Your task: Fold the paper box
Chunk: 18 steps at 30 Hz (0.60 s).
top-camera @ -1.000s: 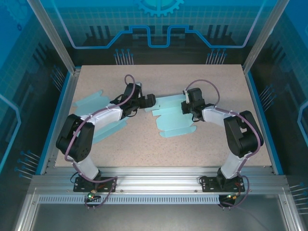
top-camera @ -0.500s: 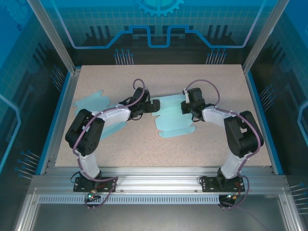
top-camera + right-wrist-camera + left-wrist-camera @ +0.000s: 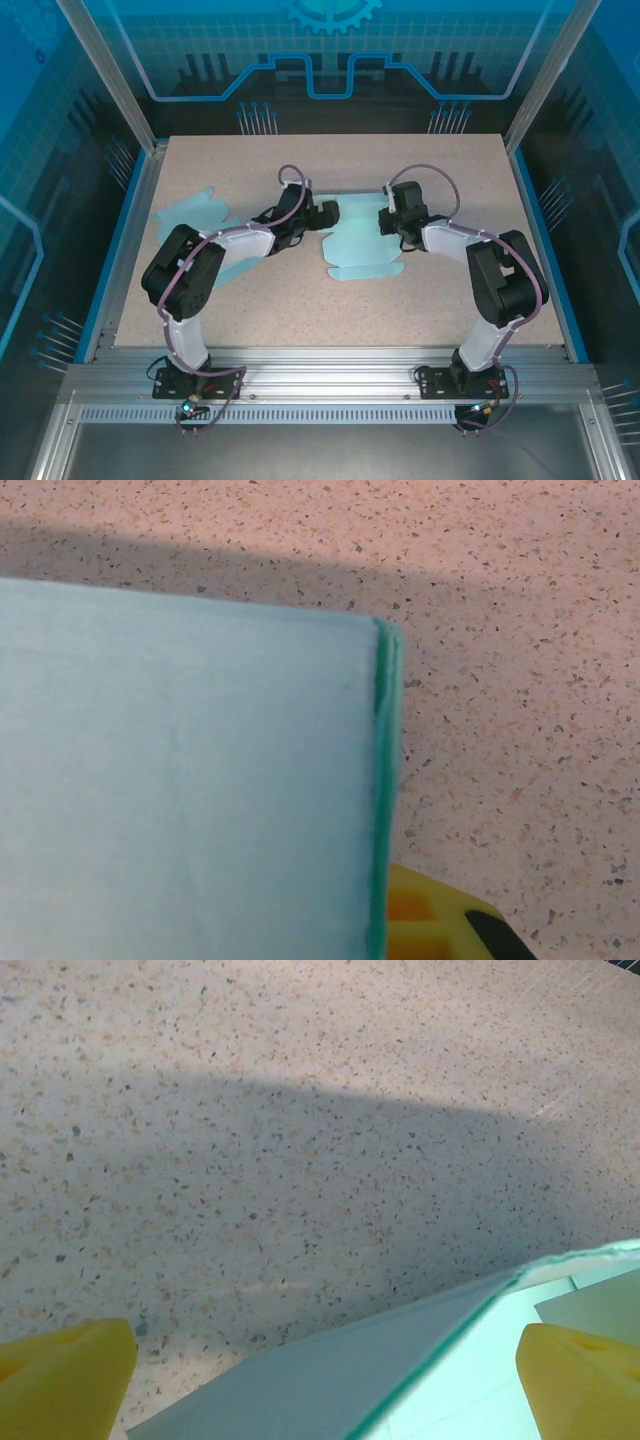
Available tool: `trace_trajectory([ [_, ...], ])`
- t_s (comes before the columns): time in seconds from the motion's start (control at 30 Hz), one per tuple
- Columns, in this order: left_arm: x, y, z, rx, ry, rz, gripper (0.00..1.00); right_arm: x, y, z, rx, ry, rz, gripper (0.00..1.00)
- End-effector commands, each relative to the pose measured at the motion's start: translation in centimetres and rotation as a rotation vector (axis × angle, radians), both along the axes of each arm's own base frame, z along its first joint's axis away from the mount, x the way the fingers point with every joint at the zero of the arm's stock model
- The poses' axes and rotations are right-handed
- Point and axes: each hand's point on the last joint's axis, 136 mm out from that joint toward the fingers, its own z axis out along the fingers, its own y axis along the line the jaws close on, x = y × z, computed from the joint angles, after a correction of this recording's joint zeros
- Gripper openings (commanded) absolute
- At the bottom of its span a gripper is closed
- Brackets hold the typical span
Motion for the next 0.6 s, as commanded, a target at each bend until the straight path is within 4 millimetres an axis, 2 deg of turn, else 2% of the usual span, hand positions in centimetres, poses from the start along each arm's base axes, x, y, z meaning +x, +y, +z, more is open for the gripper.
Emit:
trace_trajectory([
  [0.0, -0.4, -0.5, 1.9, -0.047, -0.051, 0.008, 0.99, -0.1, 1.6, 1.7, 0.037, -0.039, 0.058, 0.11],
  [0.17, -3.4, 3.5, 1.8, -0.028, -0.035, 0.123, 0.99, -0.1, 1.4, 1.7, 0.039, -0.037, 0.044, 0.11],
  [0.27, -5.1, 4.9, 1.8, -0.042, -0.027, 0.147, 0.99, 0.0, 1.4, 1.7, 0.041, -0.037, 0.043, 0.11],
  [0.43, -7.1, 5.3, 1.0, -0.093, 0.021, 0.155, 0.98, -0.1, 1.5, 1.6, 0.043, -0.034, 0.045, 0.11],
  [0.57, -8.0, 3.4, 0.1, -0.233, 0.065, 0.098, 0.94, 0.0, 1.5, 1.6, 0.043, -0.035, 0.048, 0.11],
])
